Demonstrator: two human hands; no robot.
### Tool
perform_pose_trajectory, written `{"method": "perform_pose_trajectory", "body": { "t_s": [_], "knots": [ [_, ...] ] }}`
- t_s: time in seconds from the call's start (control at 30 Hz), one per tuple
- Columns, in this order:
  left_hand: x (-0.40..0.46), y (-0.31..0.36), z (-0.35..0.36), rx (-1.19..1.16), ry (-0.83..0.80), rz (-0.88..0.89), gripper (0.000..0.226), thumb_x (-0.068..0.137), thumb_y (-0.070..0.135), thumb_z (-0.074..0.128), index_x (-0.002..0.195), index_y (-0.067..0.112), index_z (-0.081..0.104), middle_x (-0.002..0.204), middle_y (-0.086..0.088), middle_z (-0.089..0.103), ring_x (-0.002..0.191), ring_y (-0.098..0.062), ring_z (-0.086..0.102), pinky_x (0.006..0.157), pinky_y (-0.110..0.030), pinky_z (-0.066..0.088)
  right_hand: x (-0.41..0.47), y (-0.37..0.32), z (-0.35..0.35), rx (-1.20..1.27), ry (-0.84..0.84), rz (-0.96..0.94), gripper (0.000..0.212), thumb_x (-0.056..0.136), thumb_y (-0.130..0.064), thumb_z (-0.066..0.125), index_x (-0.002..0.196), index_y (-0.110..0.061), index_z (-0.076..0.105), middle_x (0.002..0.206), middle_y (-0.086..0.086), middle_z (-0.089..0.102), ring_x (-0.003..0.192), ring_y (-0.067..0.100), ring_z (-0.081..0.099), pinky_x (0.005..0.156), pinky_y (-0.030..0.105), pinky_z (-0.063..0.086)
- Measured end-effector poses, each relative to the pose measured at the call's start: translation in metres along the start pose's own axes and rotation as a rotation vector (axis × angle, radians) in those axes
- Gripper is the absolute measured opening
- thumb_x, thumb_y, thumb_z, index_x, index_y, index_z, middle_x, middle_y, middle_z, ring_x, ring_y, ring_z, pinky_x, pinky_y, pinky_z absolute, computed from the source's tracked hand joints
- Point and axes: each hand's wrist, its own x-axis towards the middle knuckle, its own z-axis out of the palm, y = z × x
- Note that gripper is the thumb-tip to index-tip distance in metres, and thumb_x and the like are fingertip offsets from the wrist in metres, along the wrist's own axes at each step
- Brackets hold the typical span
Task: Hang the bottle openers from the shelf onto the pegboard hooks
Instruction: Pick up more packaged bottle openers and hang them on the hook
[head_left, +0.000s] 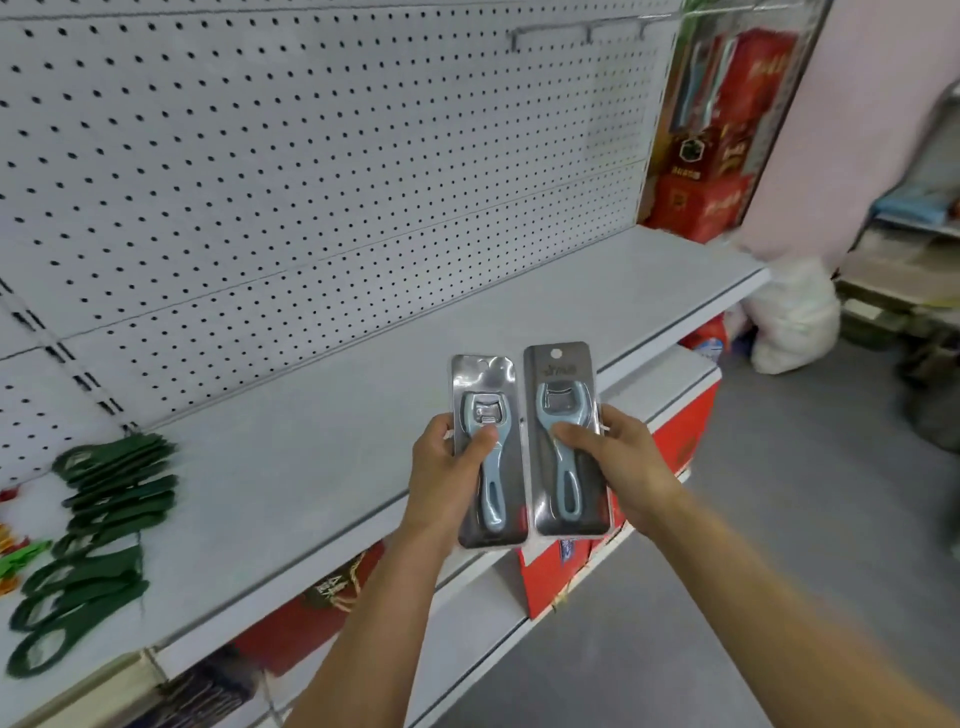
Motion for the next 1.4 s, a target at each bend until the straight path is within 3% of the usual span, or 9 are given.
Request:
{"method": "perform_pose_trajectory", "body": {
  "t_s": [0.13, 0.33, 0.6, 0.83, 0.93, 1.07, 1.23, 1.4],
  "knots": [
    [0.015, 0.007, 0.056, 0.02, -0.053, -0.001, 0.016, 0.088, 0.025, 0.068, 0.103, 0.02, 0.063, 0.094, -0.001, 0.073, 0.085, -0.016, 0.072, 0.073, -0.03, 0.055, 0.016, -0.011, -0.053, 0.016, 0.056, -0.024, 0.021, 0.082, -0.008, 0.071, 0.103, -0.01, 0.066, 0.09, 0.009, 0.075, 0.077, 0.025, 0.073, 0.069, 0.034, 0.059],
    [0.062, 0.026, 0.136, 0.029, -0.119, 0.017, 0.018, 0.089, 0.026, 0.066, 0.106, 0.022, 0.061, 0.094, 0.0, 0.074, 0.08, -0.015, 0.073, 0.07, -0.031, 0.058, 0.068, -0.035, -0.121, 0.058, 0.091, -0.077, 0.023, 0.082, -0.007, 0.071, 0.104, -0.009, 0.066, 0.093, 0.011, 0.075, 0.082, 0.029, 0.073, 0.076, 0.04, 0.059],
    [0.16, 0.048, 0.25, -0.009, -0.172, 0.059, 0.017, 0.089, 0.025, 0.067, 0.104, 0.019, 0.062, 0.096, -0.005, 0.074, 0.084, -0.02, 0.073, 0.079, -0.04, 0.059, 0.176, -0.071, -0.213, 0.058, 0.11, -0.12, 0.021, 0.082, -0.006, 0.07, 0.103, -0.007, 0.066, 0.094, 0.012, 0.075, 0.081, 0.028, 0.072, 0.076, 0.04, 0.058],
    [0.232, 0.073, 0.333, -0.03, -0.165, 0.07, 0.021, 0.088, 0.027, 0.068, 0.107, 0.019, 0.062, 0.097, -0.004, 0.074, 0.084, -0.017, 0.073, 0.071, -0.031, 0.057, 0.261, -0.112, -0.274, 0.031, 0.094, -0.119, 0.021, 0.082, -0.006, 0.07, 0.102, -0.007, 0.066, 0.093, 0.011, 0.075, 0.08, 0.025, 0.072, 0.071, 0.035, 0.057],
    [0.258, 0.084, 0.359, 0.031, -0.145, 0.071, 0.02, 0.088, 0.027, 0.068, 0.105, 0.021, 0.061, 0.096, -0.003, 0.074, 0.082, -0.016, 0.073, 0.07, -0.03, 0.056, 0.295, -0.124, -0.295, 0.048, 0.073, -0.111, 0.023, 0.082, -0.004, 0.07, 0.104, -0.005, 0.066, 0.094, 0.014, 0.074, 0.078, 0.026, 0.071, 0.068, 0.034, 0.058],
    [0.282, 0.096, 0.385, 0.077, -0.09, 0.102, 0.023, 0.085, 0.029, 0.07, 0.104, 0.022, 0.06, 0.097, -0.002, 0.074, 0.085, -0.018, 0.073, 0.08, -0.038, 0.058, 0.335, -0.136, -0.314, 0.07, 0.015, -0.125, 0.019, 0.084, -0.008, 0.068, 0.103, -0.005, 0.067, 0.091, 0.013, 0.075, 0.076, 0.025, 0.071, 0.064, 0.032, 0.057],
    [0.296, 0.107, 0.423, 0.009, 0.047, 0.117, 0.021, 0.087, 0.025, 0.069, 0.105, 0.021, 0.061, 0.1, -0.002, 0.074, 0.086, -0.016, 0.072, 0.083, -0.037, 0.057, 0.379, -0.157, -0.342, 0.085, -0.1, -0.131, 0.017, 0.086, -0.017, 0.068, 0.1, -0.008, 0.069, 0.088, 0.012, 0.075, 0.078, 0.025, 0.07, 0.073, 0.039, 0.058],
    [0.3, 0.122, 0.474, -0.082, 0.178, 0.137, 0.017, 0.088, 0.025, 0.069, 0.104, 0.024, 0.063, 0.097, 0.002, 0.075, 0.087, -0.015, 0.073, 0.086, -0.04, 0.056, 0.408, -0.193, -0.379, 0.073, -0.247, -0.177, 0.019, 0.087, -0.014, 0.066, 0.105, -0.008, 0.068, 0.092, 0.009, 0.075, 0.081, 0.023, 0.071, 0.067, 0.031, 0.058]
  ]
}}
